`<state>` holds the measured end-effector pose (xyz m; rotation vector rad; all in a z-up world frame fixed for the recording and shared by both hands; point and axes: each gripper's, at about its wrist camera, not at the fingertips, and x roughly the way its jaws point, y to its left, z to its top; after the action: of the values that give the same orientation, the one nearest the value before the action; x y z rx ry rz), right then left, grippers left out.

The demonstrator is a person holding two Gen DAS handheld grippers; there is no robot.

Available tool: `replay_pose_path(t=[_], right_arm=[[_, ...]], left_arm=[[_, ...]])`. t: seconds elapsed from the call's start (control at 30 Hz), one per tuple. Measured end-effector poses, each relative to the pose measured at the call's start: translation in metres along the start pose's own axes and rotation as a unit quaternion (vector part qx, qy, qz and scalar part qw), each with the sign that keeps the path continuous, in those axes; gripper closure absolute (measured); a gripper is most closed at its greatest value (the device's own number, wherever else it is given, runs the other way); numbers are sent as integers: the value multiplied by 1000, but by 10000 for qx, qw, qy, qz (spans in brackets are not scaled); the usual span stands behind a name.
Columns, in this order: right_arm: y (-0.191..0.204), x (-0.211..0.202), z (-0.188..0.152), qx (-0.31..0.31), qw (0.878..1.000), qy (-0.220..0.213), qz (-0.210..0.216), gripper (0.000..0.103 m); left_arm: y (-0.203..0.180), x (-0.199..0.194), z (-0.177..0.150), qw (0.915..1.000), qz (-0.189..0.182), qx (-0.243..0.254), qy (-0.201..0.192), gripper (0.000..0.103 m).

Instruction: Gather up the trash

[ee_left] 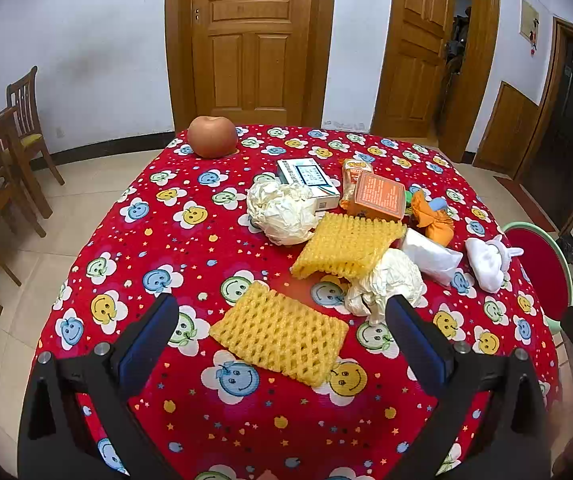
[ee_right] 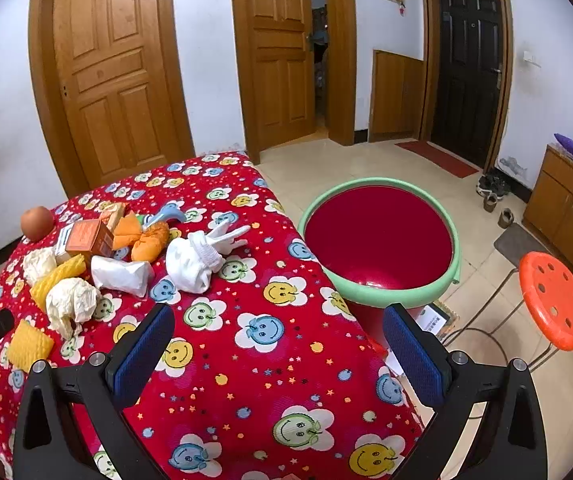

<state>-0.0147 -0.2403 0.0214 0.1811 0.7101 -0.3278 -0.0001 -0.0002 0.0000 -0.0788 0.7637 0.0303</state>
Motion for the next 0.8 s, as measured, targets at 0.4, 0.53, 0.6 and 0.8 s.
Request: replay_pose_path(t=[0.4, 0.53, 0.6, 0.8], right_arm=[[0, 0, -1, 1, 10000, -10, -15, 0], [0, 0, -1, 2, 10000, 0, -8, 0], [0, 1, -2, -3, 10000, 0, -15, 0], [0, 1, -2, -4, 10000, -1, -21, 0]], left_arm=[[0, 0, 0, 10000, -5, -5, 0, 1], [0, 0, 0, 10000, -5, -3, 5, 1], [0, 0, 0, 10000, -4, 0, 4, 1], [0, 0, 0, 10000, -3, -3, 5, 1]])
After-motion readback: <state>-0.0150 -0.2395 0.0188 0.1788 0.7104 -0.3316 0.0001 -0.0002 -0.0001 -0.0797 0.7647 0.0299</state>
